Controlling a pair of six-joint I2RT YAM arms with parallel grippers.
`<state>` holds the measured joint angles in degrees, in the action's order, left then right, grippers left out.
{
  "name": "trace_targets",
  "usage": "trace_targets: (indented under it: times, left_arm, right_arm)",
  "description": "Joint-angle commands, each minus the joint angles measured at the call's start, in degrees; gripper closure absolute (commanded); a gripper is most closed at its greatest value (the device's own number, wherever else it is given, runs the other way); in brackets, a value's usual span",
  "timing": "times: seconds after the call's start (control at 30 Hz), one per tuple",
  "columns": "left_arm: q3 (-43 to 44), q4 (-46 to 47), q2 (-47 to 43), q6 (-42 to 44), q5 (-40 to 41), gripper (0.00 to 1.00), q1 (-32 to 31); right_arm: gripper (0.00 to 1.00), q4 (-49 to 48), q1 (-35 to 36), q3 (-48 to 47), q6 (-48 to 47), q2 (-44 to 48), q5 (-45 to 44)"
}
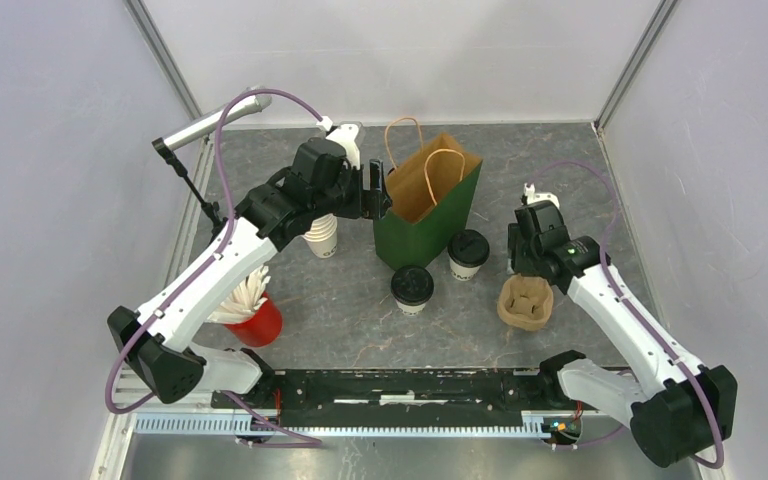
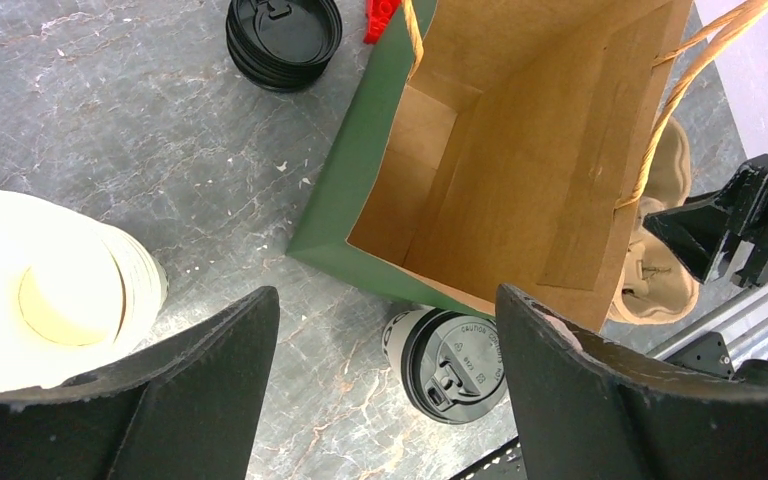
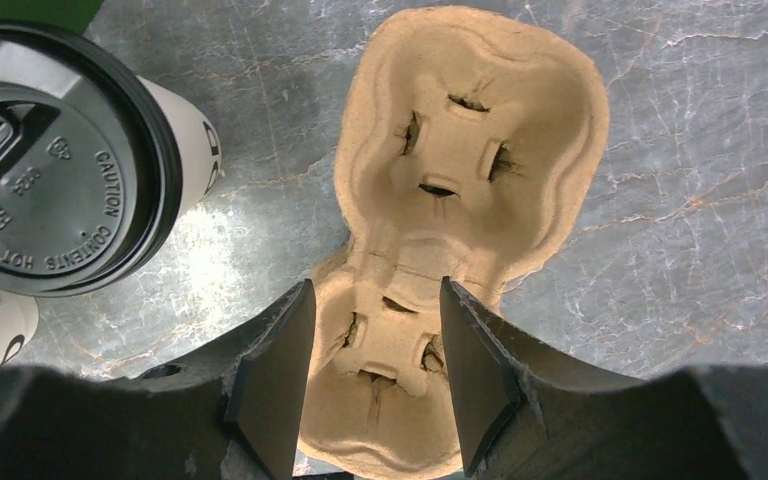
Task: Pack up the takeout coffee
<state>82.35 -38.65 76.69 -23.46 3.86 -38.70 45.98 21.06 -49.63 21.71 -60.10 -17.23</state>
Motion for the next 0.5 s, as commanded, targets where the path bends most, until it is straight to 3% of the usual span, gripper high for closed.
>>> trace_targets:
  times: [0.0, 0.47]
  left_arm:
    - [2.1, 2.0, 0.8, 2.8, -0.6, 0.15, 0.5]
    - [2.2, 1.8, 3.8, 5.9, -3.6, 0.20, 1.5]
  right_arm:
    - [0.45, -0.9, -1.4, 0.3, 0.7, 0.7, -2.3]
    - [0.47, -3.8, -5.4, 4.2, 0.4, -0.3, 1.4]
